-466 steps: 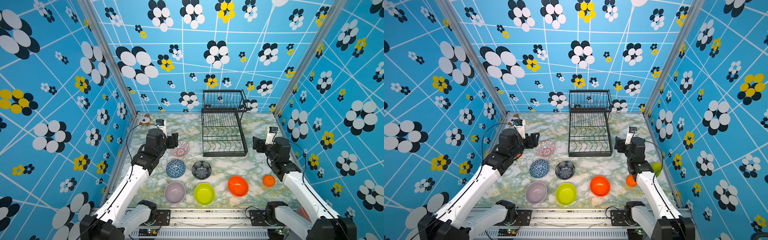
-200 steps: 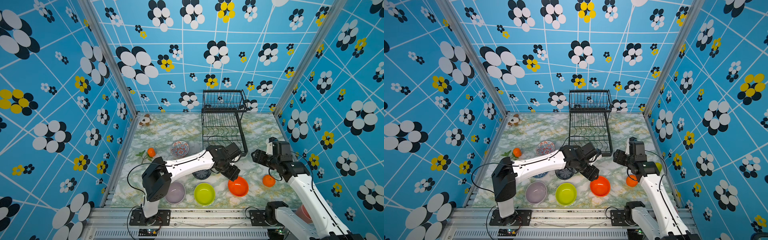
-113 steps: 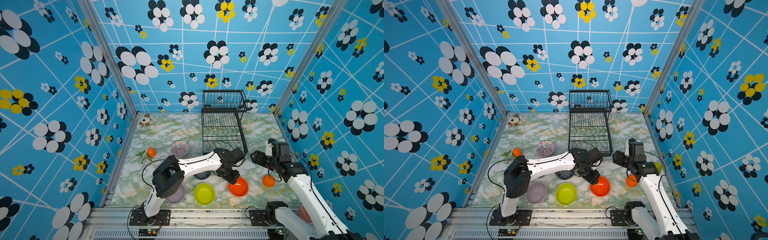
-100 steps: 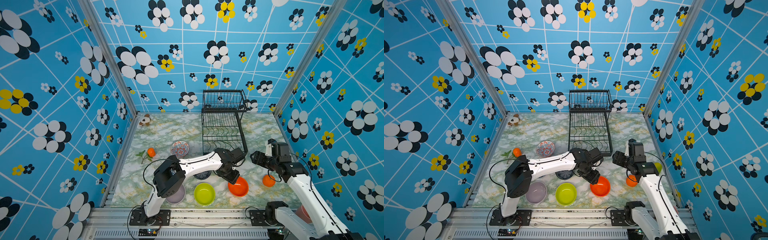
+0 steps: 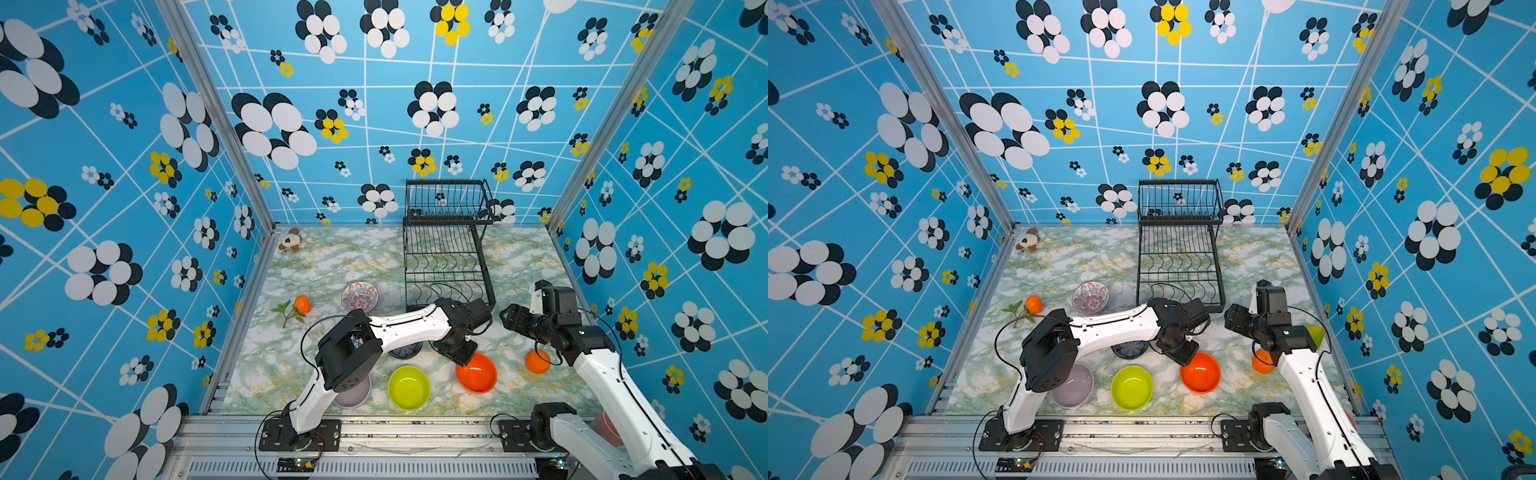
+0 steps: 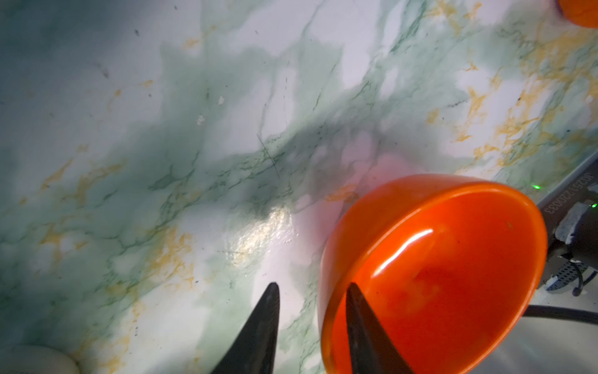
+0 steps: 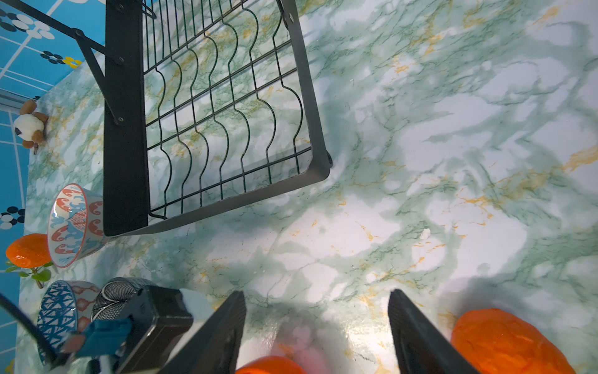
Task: Load bowls into a dish rack
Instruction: Pick up the bowl from the bottom-center of the table.
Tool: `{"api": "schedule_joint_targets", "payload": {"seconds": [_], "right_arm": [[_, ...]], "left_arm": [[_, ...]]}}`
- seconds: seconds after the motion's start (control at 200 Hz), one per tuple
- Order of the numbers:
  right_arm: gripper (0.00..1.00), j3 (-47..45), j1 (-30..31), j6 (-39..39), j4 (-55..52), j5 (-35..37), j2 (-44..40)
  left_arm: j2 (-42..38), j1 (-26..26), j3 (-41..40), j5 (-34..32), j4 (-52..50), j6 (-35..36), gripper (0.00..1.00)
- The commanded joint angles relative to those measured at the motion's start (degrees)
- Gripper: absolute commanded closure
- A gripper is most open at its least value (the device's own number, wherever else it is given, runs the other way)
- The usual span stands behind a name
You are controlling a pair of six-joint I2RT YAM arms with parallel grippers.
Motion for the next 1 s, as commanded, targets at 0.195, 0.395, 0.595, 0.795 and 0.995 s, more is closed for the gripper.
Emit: {"api": "schedule_joint_targets", "payload": {"seconds": [0.195, 0.395, 0.595, 0.795, 0.995], "right_arm": [[0.28, -0.47, 0.41, 0.95, 0.77, -1.22, 0.51], [0.28, -0.65, 0.38, 1.11, 1.06, -1.61, 0.67], [0.29, -0.56, 0.36, 1.08, 0.74, -2.01, 0.34], [0.31, 1.02, 0.39, 0.92, -1.46, -2.23, -0.65], [0.34, 4.13, 0.40, 0.57, -4.98, -2.44, -2.69]], "left_arm": [[2.08, -0.32, 2.61, -0.50, -1.62, -0.70, 0.82], [2.30, -0.34, 3.29, -0.41, -2.10, -0.67, 0.96], [1.26, -0.32, 3.86, -0.45, -2.11, -1.21, 1.00], [-1.41, -0.15, 4.42, -2.18, -1.42, -3.61, 1.00], [-5.10, 0.20, 4.54, -5.73, -1.05, -6.60, 1.00]]}}
